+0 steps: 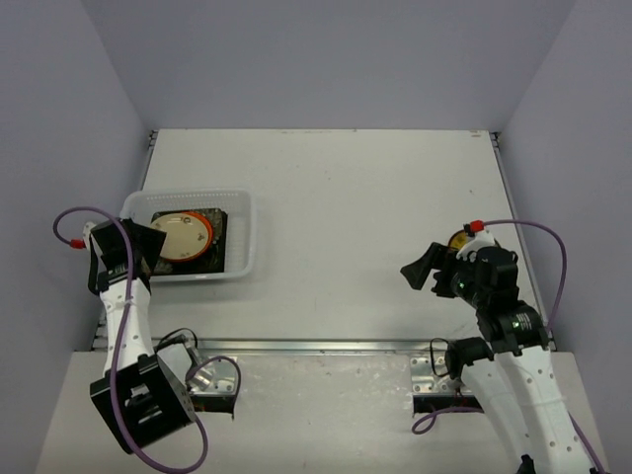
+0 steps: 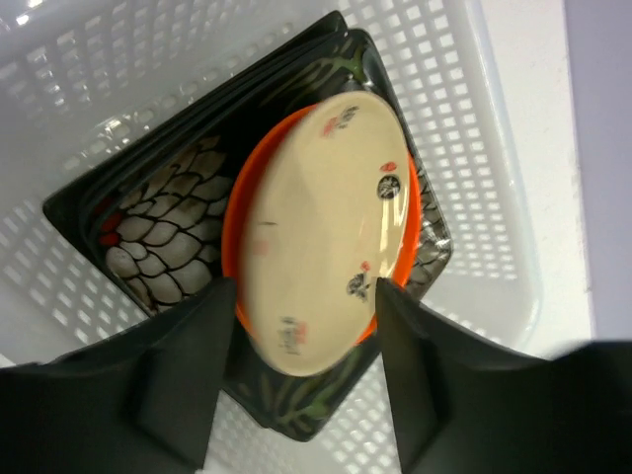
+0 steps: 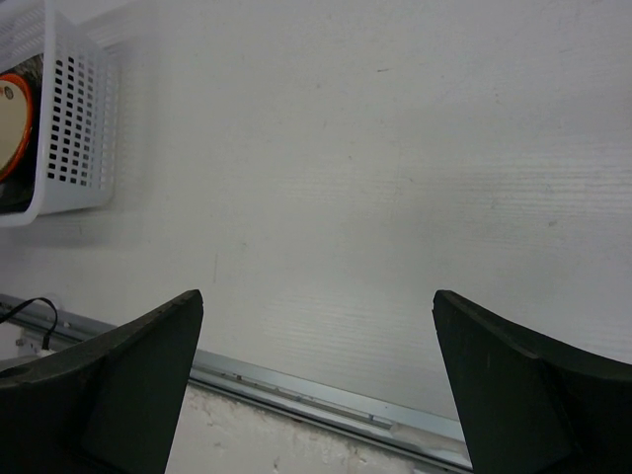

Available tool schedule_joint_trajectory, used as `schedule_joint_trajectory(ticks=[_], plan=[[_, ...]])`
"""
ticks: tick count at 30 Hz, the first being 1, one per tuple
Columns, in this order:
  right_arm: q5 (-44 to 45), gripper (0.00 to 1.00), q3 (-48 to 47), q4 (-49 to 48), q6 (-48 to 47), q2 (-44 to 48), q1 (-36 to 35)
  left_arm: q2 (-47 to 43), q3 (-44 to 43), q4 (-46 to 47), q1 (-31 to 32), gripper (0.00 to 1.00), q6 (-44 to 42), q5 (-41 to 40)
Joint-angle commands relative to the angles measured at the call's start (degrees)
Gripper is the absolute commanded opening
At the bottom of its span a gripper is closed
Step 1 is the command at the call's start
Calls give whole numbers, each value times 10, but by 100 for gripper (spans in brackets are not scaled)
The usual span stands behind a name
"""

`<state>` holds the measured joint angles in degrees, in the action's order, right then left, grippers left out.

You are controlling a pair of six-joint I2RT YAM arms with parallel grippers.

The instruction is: Place the plates into the plastic bin on the countertop

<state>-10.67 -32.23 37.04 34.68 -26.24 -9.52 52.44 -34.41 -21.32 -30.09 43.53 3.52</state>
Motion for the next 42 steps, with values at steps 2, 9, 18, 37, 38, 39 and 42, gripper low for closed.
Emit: schedule_joint_trajectory(ticks=[2, 9, 18, 37, 38, 39, 42], plan=[[-4, 99, 8, -46, 3, -23, 1, -38, -5, 11, -1, 98, -18, -1], [55, 99, 17, -71, 26, -67, 1, -83, -33, -29, -1, 100, -86, 59], [281, 99, 43, -170, 210, -194, 1, -208, -31, -59, 143, 100, -154, 165], [330, 96, 234, -245, 651, -247, 229, -227, -79, -81, 256, 100, -201, 74], [317, 96, 240, -262, 651, -260, 239, -228, -79, -82, 257, 100, -201, 73], [286, 95, 251, -297, 647, -282, 252, -228, -79, -82, 259, 100, -201, 72], [219, 93, 261, -347, 639, -354, 294, -231, -79, -82, 263, 100, -201, 69]])
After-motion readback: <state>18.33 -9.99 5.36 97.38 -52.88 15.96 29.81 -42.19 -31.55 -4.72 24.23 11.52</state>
